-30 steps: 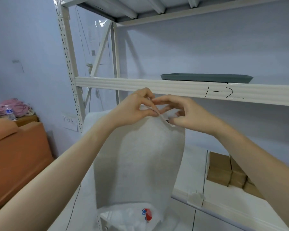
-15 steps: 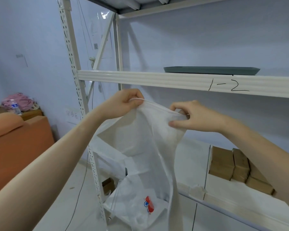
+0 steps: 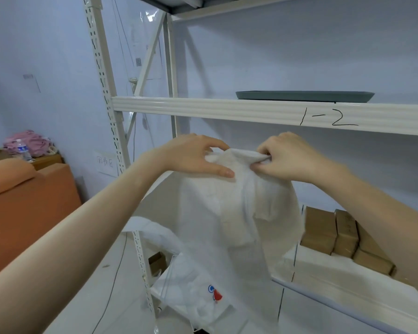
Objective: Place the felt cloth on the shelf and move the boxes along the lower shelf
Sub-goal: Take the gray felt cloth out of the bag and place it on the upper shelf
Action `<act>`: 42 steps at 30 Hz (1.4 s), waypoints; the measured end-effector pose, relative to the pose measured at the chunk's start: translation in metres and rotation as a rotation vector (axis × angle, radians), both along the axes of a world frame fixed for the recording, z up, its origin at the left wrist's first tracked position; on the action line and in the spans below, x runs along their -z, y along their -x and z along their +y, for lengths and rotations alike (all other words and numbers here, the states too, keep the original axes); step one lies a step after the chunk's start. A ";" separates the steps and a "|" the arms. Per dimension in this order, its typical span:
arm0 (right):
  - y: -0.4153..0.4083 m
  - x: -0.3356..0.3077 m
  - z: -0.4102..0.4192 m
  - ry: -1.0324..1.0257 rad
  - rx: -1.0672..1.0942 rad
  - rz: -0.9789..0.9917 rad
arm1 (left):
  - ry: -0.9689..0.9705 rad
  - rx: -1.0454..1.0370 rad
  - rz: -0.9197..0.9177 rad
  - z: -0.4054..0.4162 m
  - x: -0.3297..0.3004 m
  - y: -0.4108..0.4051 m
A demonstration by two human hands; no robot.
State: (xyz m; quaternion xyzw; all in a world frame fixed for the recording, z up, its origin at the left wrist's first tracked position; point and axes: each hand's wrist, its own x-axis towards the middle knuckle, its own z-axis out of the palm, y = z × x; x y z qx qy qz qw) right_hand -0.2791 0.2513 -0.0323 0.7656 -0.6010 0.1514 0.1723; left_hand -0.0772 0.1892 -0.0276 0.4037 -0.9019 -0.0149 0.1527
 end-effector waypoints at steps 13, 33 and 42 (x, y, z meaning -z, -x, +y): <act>0.020 -0.025 0.012 0.007 0.078 0.171 | 0.262 -0.113 0.099 -0.022 -0.001 -0.002; -0.002 0.000 -0.001 -0.359 -0.240 -0.341 | -0.254 0.362 0.475 0.004 -0.019 -0.013; -0.015 0.007 -0.004 -0.518 -0.290 -0.442 | -0.227 0.331 0.563 0.001 -0.027 -0.038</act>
